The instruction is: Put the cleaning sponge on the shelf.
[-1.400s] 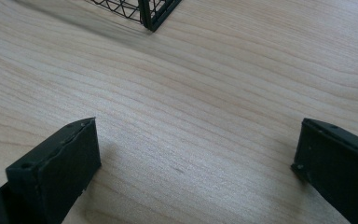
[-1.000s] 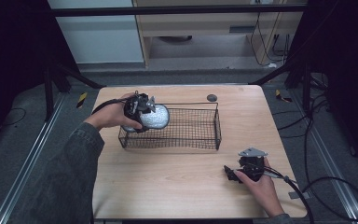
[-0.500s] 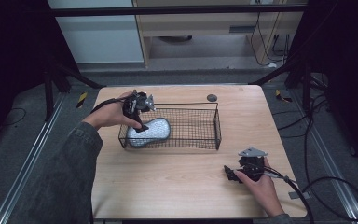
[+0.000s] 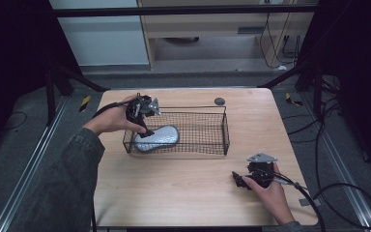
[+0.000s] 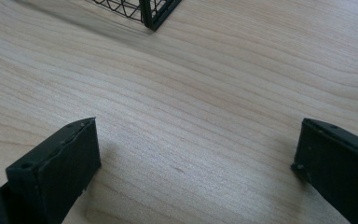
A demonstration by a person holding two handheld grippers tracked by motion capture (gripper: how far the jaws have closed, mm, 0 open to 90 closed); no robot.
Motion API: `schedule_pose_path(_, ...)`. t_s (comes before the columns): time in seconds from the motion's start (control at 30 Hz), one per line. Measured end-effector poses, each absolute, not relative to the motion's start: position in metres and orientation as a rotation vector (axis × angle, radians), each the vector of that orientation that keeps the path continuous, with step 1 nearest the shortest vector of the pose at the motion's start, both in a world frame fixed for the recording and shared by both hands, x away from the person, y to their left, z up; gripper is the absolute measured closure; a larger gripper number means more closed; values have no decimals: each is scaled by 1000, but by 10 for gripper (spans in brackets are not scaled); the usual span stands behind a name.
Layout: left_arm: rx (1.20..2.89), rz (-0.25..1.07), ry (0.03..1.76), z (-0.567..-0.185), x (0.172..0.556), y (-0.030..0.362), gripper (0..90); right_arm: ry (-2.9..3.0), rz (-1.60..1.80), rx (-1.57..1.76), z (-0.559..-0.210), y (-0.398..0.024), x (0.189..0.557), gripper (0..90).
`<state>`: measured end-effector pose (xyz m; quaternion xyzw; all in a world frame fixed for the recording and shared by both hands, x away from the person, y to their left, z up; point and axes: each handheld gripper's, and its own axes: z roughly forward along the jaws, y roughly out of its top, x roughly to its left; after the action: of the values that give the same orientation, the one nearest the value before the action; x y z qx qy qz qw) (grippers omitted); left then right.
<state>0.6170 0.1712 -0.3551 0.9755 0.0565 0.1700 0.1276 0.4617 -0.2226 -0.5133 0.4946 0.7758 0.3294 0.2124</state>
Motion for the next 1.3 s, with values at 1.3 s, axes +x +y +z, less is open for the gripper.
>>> schedule_pose_path(1.3, 2638, 556, 514, -350, 569, 175, 56, 2154, 916, 1374, -513, -223, 462, 4)
